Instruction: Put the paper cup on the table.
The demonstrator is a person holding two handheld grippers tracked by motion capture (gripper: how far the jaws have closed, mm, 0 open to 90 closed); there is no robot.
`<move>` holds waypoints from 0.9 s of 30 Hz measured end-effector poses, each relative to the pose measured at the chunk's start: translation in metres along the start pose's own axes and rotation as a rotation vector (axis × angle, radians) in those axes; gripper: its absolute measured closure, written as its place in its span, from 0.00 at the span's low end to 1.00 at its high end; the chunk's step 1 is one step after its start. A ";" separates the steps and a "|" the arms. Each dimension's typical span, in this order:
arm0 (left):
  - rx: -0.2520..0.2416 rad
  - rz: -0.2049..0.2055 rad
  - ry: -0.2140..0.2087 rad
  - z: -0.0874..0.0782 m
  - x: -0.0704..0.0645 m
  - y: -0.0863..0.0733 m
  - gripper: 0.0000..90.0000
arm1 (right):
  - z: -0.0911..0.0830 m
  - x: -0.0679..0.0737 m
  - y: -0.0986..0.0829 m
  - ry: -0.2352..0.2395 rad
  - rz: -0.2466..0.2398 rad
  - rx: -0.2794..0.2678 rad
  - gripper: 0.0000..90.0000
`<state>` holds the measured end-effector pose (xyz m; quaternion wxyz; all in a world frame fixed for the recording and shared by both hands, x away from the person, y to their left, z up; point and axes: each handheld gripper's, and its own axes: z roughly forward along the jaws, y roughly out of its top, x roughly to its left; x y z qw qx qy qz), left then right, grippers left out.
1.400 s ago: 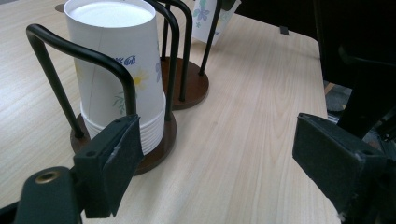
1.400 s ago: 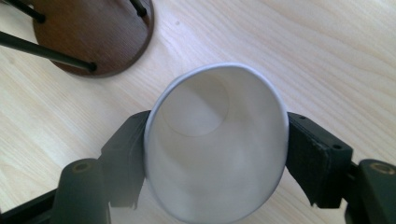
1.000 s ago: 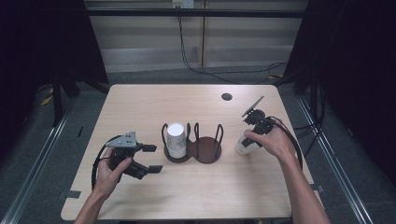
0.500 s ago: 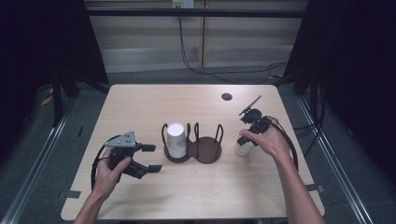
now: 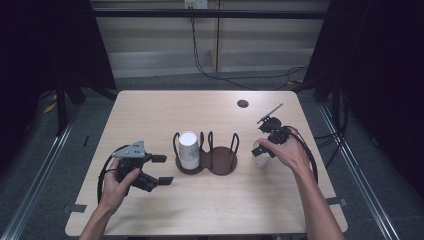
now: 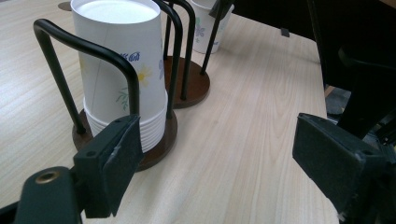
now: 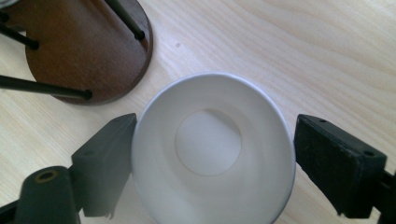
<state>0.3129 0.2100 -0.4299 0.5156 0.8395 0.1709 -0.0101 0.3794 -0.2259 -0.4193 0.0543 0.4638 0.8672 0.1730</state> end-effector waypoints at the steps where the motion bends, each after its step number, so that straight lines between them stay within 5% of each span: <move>1: -0.008 0.000 0.001 -0.001 -0.001 0.000 0.18 | 0.000 0.000 0.000 0.000 0.001 -0.010 0.16; 13: -0.004 0.001 0.001 -0.002 -0.001 0.000 0.18 | -0.007 0.000 -0.001 -0.004 0.016 -0.089 0.16; 27: 0.000 0.001 0.010 -0.003 -0.003 0.000 0.18 | -0.021 0.000 -0.009 -0.007 0.043 -0.268 0.16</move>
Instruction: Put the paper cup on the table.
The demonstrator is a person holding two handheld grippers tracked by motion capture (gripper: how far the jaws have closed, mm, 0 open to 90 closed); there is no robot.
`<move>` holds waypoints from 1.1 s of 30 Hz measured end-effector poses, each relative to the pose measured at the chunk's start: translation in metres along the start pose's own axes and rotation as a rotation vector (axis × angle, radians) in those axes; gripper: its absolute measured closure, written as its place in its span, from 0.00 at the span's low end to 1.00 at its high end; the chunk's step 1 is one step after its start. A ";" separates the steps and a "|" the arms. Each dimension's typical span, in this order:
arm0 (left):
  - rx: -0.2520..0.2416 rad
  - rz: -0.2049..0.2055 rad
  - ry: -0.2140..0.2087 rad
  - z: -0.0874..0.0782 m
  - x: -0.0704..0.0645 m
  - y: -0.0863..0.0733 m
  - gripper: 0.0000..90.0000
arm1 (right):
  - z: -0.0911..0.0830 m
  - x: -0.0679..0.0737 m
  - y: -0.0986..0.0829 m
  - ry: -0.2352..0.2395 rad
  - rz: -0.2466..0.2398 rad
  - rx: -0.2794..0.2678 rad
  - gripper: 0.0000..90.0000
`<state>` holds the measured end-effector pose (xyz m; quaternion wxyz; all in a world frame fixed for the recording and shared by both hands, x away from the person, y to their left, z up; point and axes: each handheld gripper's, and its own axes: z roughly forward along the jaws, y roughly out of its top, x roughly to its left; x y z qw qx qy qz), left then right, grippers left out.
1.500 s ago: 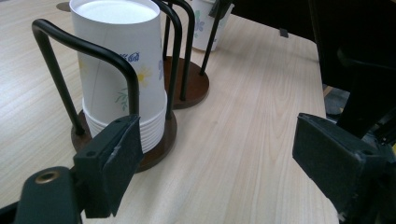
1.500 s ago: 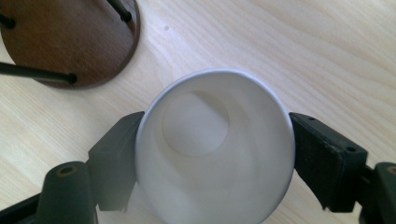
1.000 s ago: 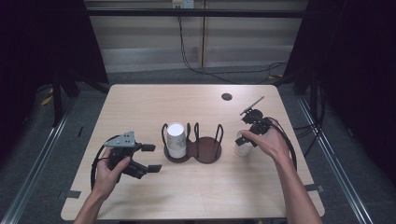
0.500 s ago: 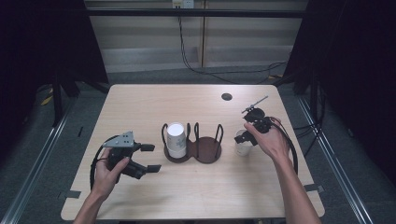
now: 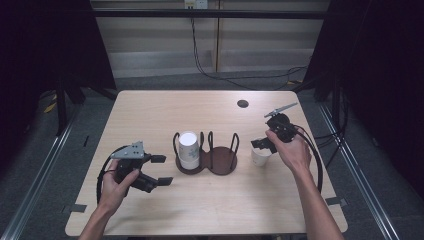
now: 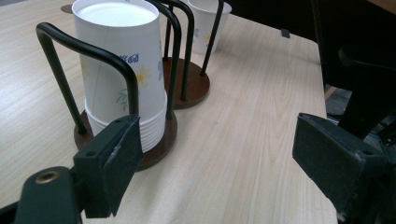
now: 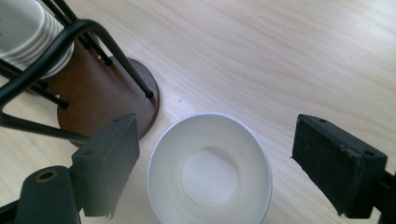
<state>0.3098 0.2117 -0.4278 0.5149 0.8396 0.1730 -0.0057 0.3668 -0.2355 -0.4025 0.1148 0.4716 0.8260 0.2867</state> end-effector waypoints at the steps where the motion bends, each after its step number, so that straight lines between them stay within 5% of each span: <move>1: -0.002 -0.003 0.001 -0.001 0.000 0.000 0.18 | -0.001 0.001 0.000 -0.005 0.006 -0.014 0.16; 20: -0.018 -0.008 0.037 -0.007 -0.003 -0.002 0.18 | -0.013 0.019 -0.038 -0.027 0.070 -0.265 0.17; 33: -0.050 -0.042 0.034 -0.010 -0.008 -0.008 0.18 | -0.028 0.052 -0.067 -0.030 0.048 -0.407 0.16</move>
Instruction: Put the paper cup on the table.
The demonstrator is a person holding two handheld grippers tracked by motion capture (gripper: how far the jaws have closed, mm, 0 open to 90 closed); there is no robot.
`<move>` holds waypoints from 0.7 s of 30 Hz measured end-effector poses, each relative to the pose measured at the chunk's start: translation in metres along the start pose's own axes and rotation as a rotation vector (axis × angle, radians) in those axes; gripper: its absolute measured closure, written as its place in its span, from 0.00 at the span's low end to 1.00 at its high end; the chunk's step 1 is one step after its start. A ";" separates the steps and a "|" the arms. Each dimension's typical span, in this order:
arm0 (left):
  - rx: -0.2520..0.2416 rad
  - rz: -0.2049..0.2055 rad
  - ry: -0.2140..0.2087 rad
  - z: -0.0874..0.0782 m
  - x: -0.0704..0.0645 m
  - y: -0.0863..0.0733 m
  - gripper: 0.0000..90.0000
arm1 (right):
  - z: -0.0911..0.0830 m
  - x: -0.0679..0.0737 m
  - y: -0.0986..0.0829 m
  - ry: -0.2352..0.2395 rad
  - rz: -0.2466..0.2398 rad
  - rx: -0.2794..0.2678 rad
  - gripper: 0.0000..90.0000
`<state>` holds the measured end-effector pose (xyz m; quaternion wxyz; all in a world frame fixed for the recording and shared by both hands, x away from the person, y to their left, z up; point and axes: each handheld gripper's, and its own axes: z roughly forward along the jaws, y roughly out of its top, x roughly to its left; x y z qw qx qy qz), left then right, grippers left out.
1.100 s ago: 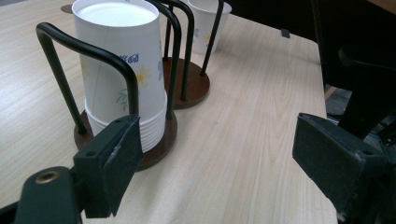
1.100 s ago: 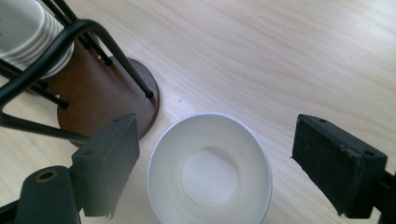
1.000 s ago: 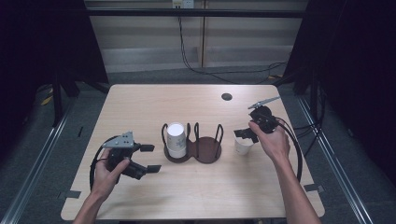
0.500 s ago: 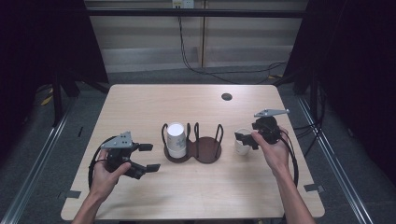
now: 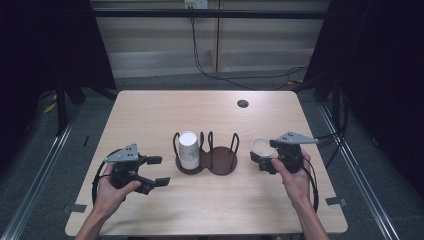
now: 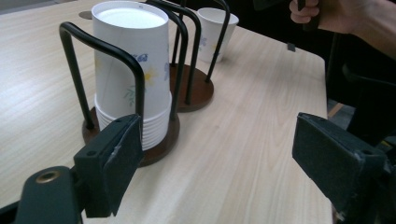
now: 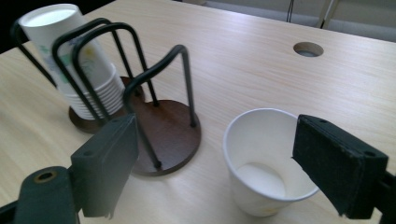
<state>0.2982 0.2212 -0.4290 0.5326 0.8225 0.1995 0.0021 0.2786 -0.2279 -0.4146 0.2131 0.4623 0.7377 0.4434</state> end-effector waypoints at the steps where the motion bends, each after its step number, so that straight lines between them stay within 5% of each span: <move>1: -0.002 -0.005 0.002 -0.001 -0.001 -0.002 0.18 | -0.002 0.003 -0.002 0.003 -0.004 -0.010 0.16; 16: -0.008 -0.046 -0.007 -0.008 -0.005 -0.016 0.18 | -0.007 0.040 -0.040 0.052 0.041 -0.054 0.15; 21: 0.010 -0.055 0.030 -0.007 -0.004 -0.024 0.18 | -0.002 0.048 -0.056 0.075 0.038 -0.065 0.15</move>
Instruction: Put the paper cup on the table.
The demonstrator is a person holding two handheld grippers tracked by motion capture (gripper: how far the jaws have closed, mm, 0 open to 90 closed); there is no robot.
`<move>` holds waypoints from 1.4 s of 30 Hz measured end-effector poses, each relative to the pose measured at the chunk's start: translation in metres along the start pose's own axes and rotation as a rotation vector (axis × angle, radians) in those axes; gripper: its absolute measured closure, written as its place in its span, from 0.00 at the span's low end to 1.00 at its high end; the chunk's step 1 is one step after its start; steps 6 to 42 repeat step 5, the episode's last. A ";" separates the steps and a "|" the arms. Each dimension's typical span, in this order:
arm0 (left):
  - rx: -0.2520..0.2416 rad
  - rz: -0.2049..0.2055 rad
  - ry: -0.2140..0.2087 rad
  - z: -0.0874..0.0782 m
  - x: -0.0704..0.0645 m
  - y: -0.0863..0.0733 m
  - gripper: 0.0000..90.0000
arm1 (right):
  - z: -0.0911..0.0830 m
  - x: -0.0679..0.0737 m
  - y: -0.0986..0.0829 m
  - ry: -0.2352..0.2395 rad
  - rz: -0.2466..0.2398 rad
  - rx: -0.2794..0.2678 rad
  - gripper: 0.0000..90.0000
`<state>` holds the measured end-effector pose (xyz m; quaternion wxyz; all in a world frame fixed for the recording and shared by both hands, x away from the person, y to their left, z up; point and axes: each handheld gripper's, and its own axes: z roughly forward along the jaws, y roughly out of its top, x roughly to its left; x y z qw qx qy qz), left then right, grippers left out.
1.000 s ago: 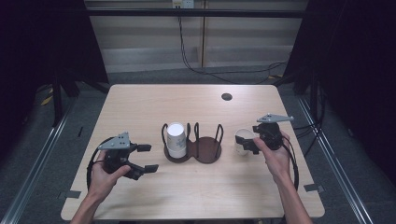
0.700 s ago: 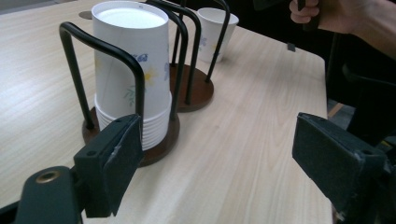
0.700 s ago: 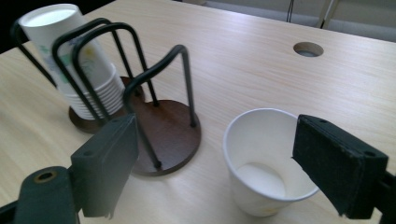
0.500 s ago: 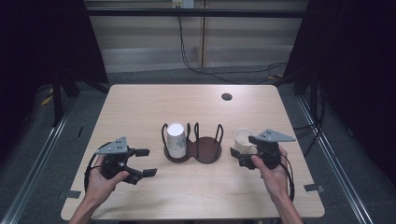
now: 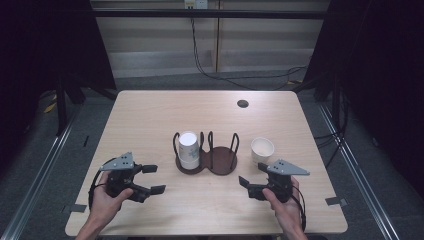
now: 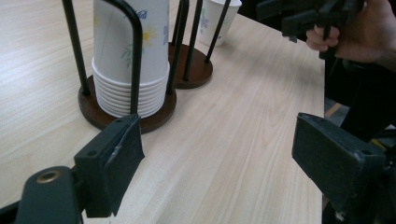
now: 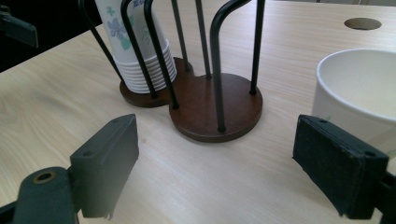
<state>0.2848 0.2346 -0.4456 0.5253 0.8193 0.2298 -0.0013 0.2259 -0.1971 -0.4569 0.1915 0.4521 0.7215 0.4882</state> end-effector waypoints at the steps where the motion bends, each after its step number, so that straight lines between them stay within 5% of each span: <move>1: 0.004 -0.003 0.017 0.000 0.001 -0.002 0.18 | 0.000 0.001 -0.001 0.003 -0.002 -0.004 0.15; 5: 0.007 -0.026 0.048 0.001 0.006 -0.008 0.18 | 0.000 -0.001 0.000 -0.001 0.009 -0.040 0.15; 42: 0.007 -0.026 0.048 0.001 0.006 -0.008 0.18 | 0.000 -0.001 0.000 -0.001 0.009 -0.040 0.15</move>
